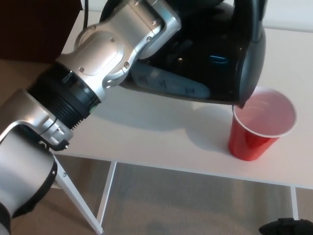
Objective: The robot walk towards a table in front and uses its left hand to pick up the pot from the base and pour water to the cup on the right hand side
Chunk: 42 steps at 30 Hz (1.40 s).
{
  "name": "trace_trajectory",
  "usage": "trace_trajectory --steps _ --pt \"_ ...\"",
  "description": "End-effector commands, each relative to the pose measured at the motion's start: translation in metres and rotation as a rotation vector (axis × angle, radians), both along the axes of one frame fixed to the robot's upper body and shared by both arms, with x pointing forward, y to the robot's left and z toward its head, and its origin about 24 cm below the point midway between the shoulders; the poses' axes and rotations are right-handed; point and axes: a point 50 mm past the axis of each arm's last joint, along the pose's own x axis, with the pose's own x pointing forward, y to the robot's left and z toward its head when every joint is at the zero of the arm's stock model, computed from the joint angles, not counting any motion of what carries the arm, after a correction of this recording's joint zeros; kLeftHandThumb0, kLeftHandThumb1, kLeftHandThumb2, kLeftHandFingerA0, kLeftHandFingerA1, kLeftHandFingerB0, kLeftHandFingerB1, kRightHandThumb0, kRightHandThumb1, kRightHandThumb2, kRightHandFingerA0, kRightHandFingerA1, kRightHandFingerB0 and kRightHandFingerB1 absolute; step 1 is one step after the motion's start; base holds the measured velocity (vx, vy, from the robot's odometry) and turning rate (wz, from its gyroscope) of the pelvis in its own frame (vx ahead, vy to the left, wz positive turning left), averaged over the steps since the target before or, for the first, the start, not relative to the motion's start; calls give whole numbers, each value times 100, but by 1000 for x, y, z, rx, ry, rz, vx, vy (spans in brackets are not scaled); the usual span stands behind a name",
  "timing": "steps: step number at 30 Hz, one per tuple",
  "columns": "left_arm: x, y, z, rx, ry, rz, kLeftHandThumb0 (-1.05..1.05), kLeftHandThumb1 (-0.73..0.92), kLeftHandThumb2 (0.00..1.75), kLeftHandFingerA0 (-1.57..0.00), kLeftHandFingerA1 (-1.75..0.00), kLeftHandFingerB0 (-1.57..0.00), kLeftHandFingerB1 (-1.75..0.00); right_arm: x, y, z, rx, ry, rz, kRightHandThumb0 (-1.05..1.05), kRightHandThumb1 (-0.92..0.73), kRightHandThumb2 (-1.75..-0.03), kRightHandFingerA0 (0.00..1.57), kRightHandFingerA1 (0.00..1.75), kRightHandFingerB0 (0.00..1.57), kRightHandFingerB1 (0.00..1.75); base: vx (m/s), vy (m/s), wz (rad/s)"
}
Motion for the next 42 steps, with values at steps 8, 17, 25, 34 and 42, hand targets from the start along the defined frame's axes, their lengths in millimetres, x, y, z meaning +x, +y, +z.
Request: trace_trajectory --steps 8,17,25,34,42 --pt "-6 -13 14 69 -82 -72 -39 56 58 -97 -133 -86 -50 -1 -6 2 -51 2 21 -34 -65 -59 66 51 51 45 0 0 0" --pt "-8 -17 14 110 -110 -101 -39 55 57 -104 -147 -87 -50 -2 -6 1 -41 16 10 -33 -65 -59 66 51 51 45 0 0 0" --pt "-5 -17 16 132 -159 -107 -37 56 57 -101 -143 -88 -53 0 -6 1 -58 17 18 -34 -66 -59 67 49 51 44 0 0 0" --pt "-3 -19 19 155 -198 -119 -38 56 57 -98 -153 -90 -58 0 -6 2 -79 24 30 -33 -65 -59 66 51 51 44 0 0 0" --pt "-4 -20 13 197 -130 -122 -40 57 62 -105 -168 -89 -65 -3 -6 1 -90 26 44 -34 -65 -59 68 51 52 43 0 0 0"
